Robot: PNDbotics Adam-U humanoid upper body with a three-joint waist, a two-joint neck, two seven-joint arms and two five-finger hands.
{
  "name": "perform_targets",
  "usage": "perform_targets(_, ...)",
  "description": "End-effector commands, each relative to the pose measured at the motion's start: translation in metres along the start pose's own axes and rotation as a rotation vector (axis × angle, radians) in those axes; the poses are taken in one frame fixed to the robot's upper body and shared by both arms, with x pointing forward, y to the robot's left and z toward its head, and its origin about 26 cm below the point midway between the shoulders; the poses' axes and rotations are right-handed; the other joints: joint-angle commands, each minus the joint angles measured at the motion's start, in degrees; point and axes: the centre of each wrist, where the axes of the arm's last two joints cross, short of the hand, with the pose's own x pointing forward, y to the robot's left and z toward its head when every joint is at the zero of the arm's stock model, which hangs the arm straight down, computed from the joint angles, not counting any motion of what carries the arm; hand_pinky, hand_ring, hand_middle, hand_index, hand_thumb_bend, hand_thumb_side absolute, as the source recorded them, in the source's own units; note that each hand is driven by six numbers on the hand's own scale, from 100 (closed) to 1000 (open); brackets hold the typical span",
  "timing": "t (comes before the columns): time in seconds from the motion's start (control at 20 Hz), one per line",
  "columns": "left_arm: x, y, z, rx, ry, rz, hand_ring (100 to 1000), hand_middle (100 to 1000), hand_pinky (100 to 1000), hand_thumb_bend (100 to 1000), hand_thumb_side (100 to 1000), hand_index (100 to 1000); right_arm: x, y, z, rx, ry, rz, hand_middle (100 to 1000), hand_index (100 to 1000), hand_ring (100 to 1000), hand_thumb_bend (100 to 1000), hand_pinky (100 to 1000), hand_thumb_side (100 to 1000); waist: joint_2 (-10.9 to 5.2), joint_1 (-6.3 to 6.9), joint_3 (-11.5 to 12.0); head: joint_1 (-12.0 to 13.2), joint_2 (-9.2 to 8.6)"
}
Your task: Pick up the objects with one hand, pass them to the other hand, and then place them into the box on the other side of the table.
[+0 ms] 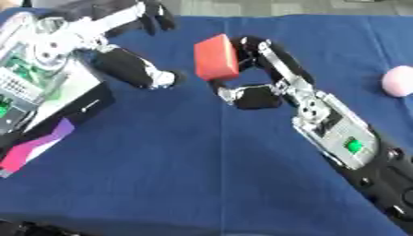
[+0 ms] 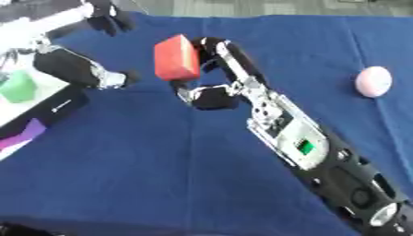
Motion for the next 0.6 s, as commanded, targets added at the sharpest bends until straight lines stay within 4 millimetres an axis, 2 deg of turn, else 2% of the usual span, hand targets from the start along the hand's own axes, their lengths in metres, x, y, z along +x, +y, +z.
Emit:
perform_targets(0.05, 0.002, 0.006, -0.005, 0.037, -0.004, -0.035, 759, 749, 833, 556, 383, 834, 0.01, -0.003, -0.001, 0.005, -0.038, 0.015, 504, 606, 708, 100, 699, 100, -0.68, 0.05, 0.0, 0.2, -0.42)
perform_targets(0.2, 0.003, 0.003, -0.008, 0.038, -0.011, -0.036, 759, 746, 837, 616, 391, 837, 0.011, -0.001, -0.002, 0.014, -0.04, 0.018, 521, 606, 708, 100, 699, 100, -0.5, 0.05, -0.1, 0.1, -0.34)
perform_targets(0.6, 0.018, 0.006, -0.005, 0.032, -0.066, -0.037, 763, 744, 843, 678, 435, 828, 0.012, -0.002, 0.003, 0.031, -0.034, 0.027, 536, 605, 708, 100, 698, 100, -0.18, 0.01, 0.2, -0.6, -0.26)
